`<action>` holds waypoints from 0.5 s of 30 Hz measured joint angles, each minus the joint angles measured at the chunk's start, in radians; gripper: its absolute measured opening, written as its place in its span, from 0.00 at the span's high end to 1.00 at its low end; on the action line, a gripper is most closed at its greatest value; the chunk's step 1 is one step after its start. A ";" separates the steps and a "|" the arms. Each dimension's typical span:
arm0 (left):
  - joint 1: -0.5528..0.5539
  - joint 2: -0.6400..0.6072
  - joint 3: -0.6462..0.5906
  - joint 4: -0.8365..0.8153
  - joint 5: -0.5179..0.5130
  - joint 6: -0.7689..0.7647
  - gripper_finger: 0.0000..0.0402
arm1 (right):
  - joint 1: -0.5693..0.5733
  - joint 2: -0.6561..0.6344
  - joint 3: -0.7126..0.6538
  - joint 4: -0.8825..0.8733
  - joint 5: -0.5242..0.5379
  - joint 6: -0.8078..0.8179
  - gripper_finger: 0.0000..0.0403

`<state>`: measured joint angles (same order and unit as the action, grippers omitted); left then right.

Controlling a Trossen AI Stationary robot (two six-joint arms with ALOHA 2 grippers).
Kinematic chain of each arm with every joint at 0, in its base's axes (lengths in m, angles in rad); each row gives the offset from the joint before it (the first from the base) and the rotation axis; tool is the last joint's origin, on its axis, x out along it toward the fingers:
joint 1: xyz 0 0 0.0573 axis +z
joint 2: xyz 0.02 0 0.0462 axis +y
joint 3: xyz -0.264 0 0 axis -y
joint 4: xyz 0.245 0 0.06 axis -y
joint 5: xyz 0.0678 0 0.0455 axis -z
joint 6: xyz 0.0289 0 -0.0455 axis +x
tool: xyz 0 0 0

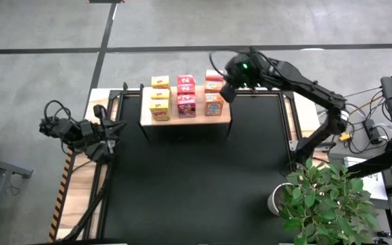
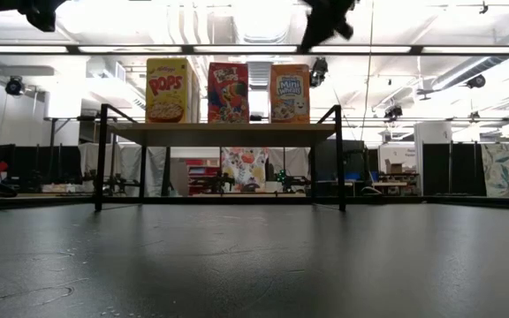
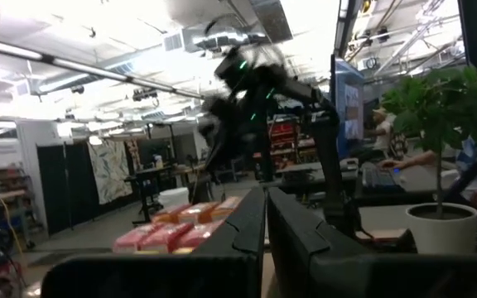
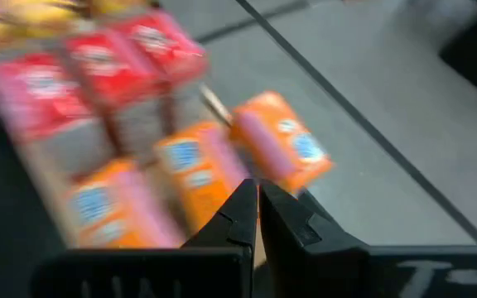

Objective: Stack cereal on shelf
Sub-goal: Return to Home Position

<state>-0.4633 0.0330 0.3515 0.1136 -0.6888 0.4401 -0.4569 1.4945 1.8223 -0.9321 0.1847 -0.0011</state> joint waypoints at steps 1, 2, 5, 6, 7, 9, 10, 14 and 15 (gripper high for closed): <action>0.000 0.000 0.000 -0.009 0.000 -0.014 1.00 | 0.027 -0.021 -0.010 0.004 0.001 -0.005 0.98; 0.000 0.000 0.000 -0.018 0.000 -0.027 1.00 | 0.059 -0.045 -0.027 0.013 0.002 -0.014 0.98; 0.000 0.000 0.000 -0.037 0.000 -0.057 1.00 | 0.163 -0.131 -0.107 0.084 0.009 -0.026 0.98; 0.000 0.000 0.000 -0.038 0.000 -0.061 1.00 | 0.199 -0.161 -0.137 0.107 0.020 -0.026 0.98; 0.000 0.000 0.000 -0.038 0.000 -0.065 1.00 | 0.236 -0.195 -0.168 0.127 0.026 -0.026 0.98; 0.000 0.000 0.000 -0.038 0.000 -0.065 1.00 | 0.303 -0.266 -0.243 0.177 0.026 -0.029 0.98; 0.000 0.000 0.000 -0.039 0.000 -0.065 1.00 | 0.335 -0.303 -0.285 0.209 0.026 -0.028 0.98; 0.000 0.000 0.000 -0.042 0.000 -0.065 1.00 | 0.450 -0.445 -0.470 0.347 0.033 -0.026 0.98; 0.000 0.000 0.000 -0.046 0.000 -0.065 1.00 | 0.476 -0.479 -0.515 0.371 0.034 -0.027 0.98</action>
<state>-0.4633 0.0330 0.3515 0.0675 -0.6884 0.3748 0.0187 1.0157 1.3078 -0.5614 0.2188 -0.0283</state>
